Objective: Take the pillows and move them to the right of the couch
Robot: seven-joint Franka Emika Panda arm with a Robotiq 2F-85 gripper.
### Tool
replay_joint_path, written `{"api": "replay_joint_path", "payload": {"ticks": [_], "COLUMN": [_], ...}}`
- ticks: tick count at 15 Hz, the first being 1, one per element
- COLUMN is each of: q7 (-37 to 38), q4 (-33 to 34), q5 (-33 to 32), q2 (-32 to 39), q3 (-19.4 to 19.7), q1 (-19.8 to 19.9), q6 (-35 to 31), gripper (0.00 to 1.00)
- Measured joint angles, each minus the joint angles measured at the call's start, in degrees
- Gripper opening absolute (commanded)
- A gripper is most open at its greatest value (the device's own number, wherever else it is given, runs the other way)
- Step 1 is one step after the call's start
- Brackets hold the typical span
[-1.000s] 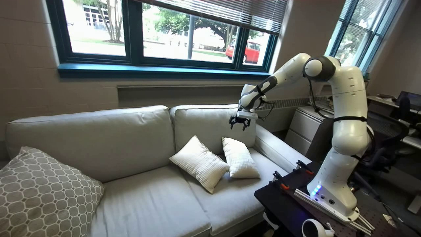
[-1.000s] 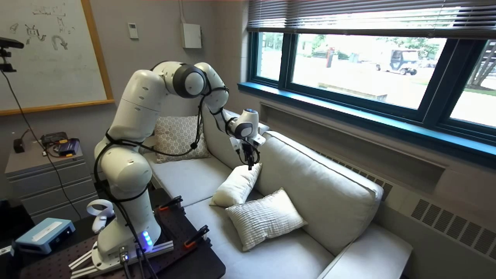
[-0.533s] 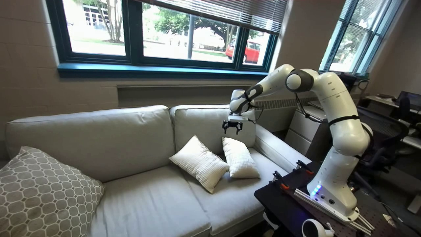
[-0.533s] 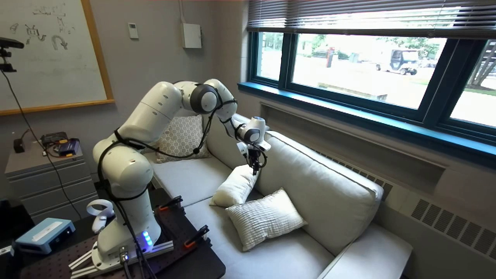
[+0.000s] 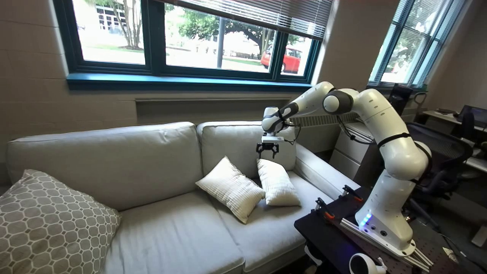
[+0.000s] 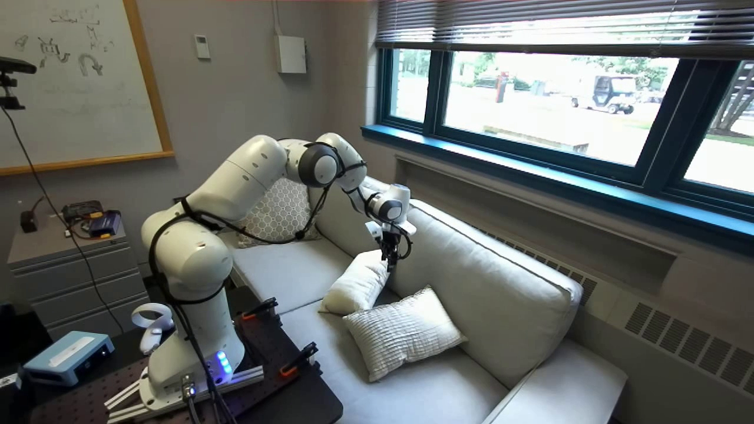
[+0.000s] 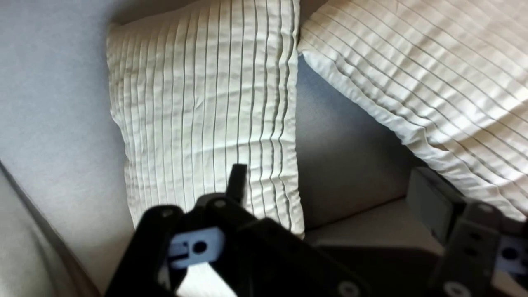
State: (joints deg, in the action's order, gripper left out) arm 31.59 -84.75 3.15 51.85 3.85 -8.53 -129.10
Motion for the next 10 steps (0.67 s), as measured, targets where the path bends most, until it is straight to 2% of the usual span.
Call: {"api": "replay_joint_path", "payload": {"ticks": [7, 10], "q7": [0.0, 0.8], "q4": [0.2, 2.7], "q5": [0.0, 0.0], "q2": [0.5, 3.8], "q3": [0.0, 0.3], "q1": [-0.1, -0.6], "q6": [0.1, 0.7], "gripper": [1.0, 1.0]}}
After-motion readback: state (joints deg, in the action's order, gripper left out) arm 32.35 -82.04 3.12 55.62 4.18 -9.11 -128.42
